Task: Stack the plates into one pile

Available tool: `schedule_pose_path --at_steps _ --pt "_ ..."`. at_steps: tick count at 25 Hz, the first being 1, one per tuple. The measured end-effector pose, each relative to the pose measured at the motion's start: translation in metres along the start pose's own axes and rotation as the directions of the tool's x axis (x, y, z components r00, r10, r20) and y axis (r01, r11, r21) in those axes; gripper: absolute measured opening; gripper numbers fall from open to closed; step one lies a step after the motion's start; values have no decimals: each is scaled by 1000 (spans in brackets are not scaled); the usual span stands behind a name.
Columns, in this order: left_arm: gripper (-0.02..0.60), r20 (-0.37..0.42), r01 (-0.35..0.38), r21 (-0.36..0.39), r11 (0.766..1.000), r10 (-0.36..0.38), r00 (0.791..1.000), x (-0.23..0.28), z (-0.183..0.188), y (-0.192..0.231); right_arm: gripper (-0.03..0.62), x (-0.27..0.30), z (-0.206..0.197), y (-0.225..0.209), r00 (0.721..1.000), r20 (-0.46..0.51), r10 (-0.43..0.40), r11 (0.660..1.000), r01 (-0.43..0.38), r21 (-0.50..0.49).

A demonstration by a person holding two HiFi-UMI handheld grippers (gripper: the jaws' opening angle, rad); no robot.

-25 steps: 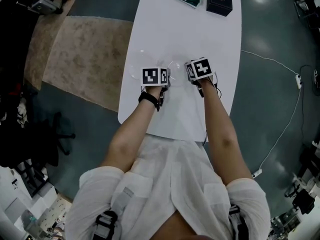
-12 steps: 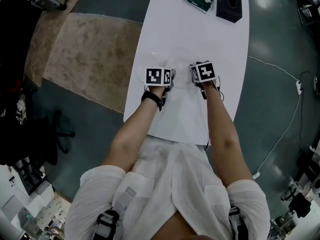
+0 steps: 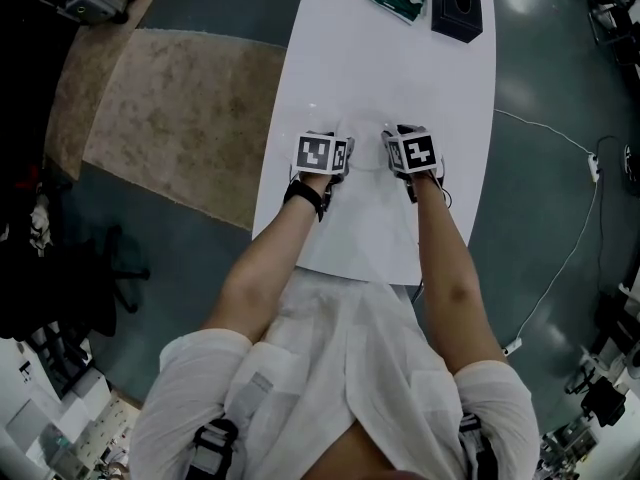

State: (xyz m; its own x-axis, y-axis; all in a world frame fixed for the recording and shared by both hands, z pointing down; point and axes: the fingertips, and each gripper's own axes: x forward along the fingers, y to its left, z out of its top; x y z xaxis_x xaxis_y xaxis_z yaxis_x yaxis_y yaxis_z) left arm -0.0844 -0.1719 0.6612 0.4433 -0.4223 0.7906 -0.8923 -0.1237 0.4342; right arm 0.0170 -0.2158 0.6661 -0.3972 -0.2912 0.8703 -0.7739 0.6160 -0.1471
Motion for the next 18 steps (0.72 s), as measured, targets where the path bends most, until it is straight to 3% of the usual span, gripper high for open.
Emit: schedule_pose_path --at_steps 5,9,18 --pt "189 14 8 19 1000 -9 1000 -10 1 0 187 -1 6 -1 1000 19 24 999 -24 -24" --pt "189 19 -30 45 999 29 999 -24 1 20 187 5 18 15 998 30 59 997 -57 -58" --pt "189 35 -110 -31 993 111 993 -61 -9 92 186 35 53 81 988 -3 153 979 -152 -136"
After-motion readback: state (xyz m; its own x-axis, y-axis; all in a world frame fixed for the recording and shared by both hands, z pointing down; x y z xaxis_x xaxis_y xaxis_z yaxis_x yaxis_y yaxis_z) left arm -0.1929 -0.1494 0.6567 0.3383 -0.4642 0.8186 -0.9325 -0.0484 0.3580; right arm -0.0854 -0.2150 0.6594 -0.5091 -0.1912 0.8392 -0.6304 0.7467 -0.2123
